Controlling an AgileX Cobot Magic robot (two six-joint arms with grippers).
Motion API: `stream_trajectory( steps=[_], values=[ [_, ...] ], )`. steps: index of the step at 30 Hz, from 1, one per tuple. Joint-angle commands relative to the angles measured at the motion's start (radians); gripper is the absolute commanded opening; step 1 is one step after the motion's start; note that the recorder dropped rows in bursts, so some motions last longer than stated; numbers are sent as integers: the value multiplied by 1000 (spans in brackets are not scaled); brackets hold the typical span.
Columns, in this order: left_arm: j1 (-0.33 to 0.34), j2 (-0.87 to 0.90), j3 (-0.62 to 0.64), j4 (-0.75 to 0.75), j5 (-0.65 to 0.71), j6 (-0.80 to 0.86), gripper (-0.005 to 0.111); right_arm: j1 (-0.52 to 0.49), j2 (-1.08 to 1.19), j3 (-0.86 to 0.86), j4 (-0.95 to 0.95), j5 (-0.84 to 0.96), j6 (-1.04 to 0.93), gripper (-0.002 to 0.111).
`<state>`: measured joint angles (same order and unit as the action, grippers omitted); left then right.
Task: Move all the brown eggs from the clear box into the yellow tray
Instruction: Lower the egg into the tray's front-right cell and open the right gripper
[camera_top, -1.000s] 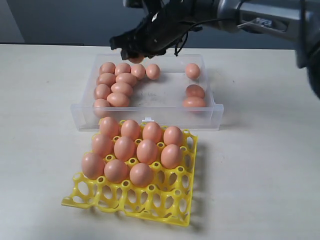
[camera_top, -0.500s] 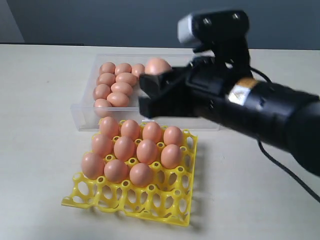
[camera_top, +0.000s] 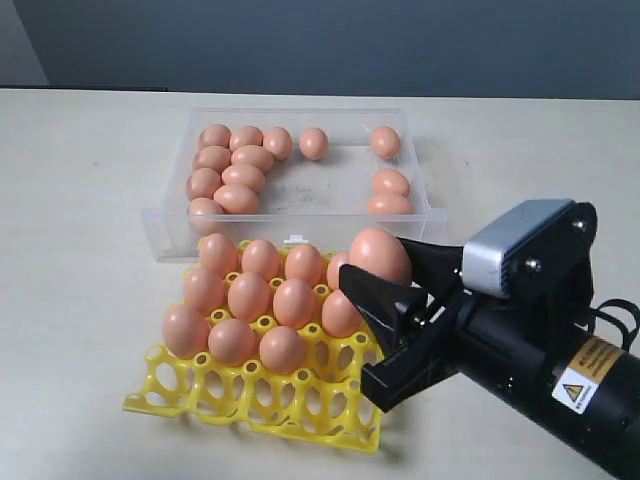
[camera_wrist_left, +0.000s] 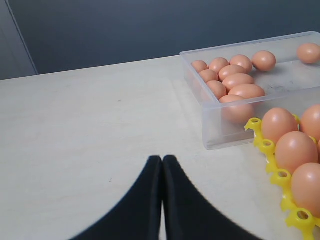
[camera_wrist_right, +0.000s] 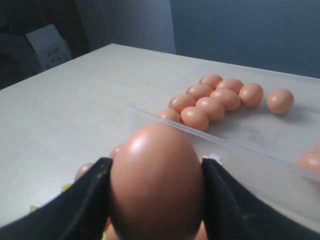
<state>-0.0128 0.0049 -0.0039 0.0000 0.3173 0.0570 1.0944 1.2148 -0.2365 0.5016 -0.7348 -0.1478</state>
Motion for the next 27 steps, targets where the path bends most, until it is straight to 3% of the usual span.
stream_trajectory(
  steps=[1,14,27],
  values=[
    [4,-5,4,0,-9,0,0,7,123,21,-9,-133,100,0],
    [4,-5,4,0,-9,0,0,12,541,15,-143,-447,413,0],
    [4,-5,4,0,-9,0,0,12,633,-89,-127,-360,422,0]
  ],
)
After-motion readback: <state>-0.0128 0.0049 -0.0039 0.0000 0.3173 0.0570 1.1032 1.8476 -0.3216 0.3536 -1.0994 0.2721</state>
